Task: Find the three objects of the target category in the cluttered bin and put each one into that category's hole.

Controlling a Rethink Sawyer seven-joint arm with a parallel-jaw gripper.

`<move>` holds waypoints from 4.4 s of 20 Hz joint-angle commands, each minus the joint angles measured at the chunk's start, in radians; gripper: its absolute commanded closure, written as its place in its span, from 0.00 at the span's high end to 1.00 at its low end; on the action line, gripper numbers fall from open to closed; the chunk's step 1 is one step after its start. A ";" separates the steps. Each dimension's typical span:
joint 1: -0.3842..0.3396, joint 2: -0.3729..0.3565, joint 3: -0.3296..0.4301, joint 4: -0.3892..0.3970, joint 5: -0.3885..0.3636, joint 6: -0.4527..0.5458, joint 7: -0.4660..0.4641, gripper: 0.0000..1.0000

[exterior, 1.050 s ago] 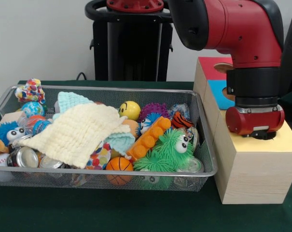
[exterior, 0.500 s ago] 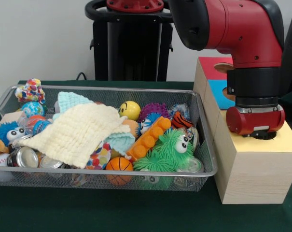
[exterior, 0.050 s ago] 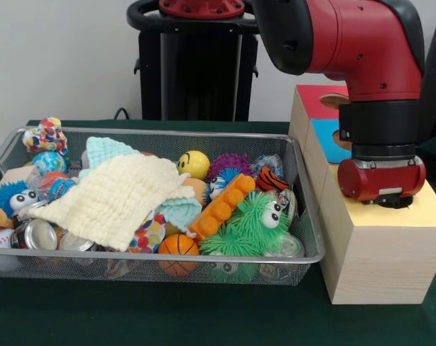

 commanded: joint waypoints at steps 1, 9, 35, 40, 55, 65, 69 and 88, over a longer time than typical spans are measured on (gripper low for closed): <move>-0.023 0.185 0.038 0.062 -0.024 0.077 0.083 1.00; -0.030 0.085 0.056 0.136 0.015 0.163 0.095 1.00; 0.038 -0.038 -0.020 0.193 0.088 0.287 0.120 1.00; 0.047 -0.055 -0.027 0.199 0.088 0.303 0.123 1.00; 0.025 -0.126 0.018 0.246 0.110 0.351 0.111 1.00; -0.007 -0.186 0.053 0.291 0.134 0.367 0.095 1.00; -0.028 -0.224 0.068 0.321 0.141 0.380 0.075 1.00; -0.082 -0.321 0.096 0.399 0.118 0.403 0.029 1.00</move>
